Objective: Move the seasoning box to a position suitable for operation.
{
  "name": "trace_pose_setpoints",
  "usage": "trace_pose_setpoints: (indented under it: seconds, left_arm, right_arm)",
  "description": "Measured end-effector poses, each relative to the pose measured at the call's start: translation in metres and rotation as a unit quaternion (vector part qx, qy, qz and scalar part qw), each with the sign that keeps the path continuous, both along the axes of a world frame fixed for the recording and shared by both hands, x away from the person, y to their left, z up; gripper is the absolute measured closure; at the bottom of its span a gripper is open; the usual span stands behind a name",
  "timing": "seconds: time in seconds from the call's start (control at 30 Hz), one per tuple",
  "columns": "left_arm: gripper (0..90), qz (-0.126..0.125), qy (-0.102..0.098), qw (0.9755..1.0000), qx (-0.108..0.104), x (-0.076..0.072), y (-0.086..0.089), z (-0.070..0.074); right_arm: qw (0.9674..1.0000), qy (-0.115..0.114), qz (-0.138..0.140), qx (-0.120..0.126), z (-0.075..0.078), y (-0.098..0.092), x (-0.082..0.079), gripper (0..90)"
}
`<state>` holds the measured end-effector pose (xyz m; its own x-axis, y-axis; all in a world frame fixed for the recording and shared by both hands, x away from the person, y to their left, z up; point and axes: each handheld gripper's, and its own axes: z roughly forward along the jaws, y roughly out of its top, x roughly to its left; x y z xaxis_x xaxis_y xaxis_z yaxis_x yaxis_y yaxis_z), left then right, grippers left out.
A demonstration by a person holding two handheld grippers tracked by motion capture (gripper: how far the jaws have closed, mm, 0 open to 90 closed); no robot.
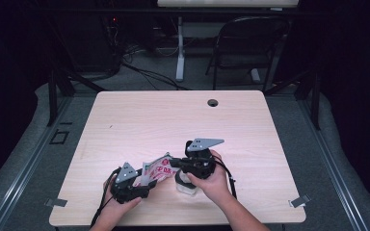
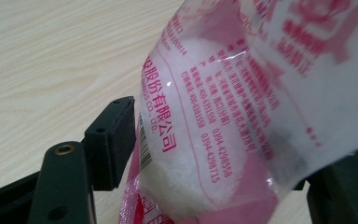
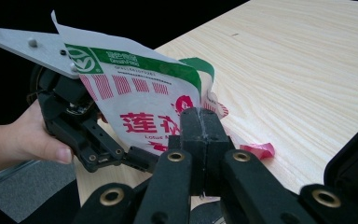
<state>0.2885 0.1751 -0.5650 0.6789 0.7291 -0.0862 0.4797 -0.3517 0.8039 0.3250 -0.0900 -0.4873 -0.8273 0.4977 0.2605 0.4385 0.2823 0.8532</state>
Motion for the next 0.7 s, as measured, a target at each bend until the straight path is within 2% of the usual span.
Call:
trace_pose_setpoints:
  seconds: [0.27,0.5,0.63,0.7]
  left_arm:
    - [29.5,-0.003,0.001,0.9997,0.023,0.003,-0.005,-0.011]
    - [28.6,-0.001,0.015,0.9997,0.018,0.006,-0.006,-0.016]
    - [28.6,0.000,0.031,0.9995,0.004,0.009,-0.006,-0.020]
    - [28.3,-0.003,0.033,0.9995,0.003,0.010,-0.005,-0.021]
  right_arm:
    - [1.0000,0.000,0.000,0.001,0.000,0.000,0.000,90.0]
    - [1.0000,-0.001,0.000,0.000,0.000,0.000,0.000,90.0]
    - [1.0000,-0.003,0.001,-0.003,-0.001,0.000,-0.001,90.0]
    - [1.0000,-0.001,0.001,0.000,-0.001,-0.001,-0.001,90.0]
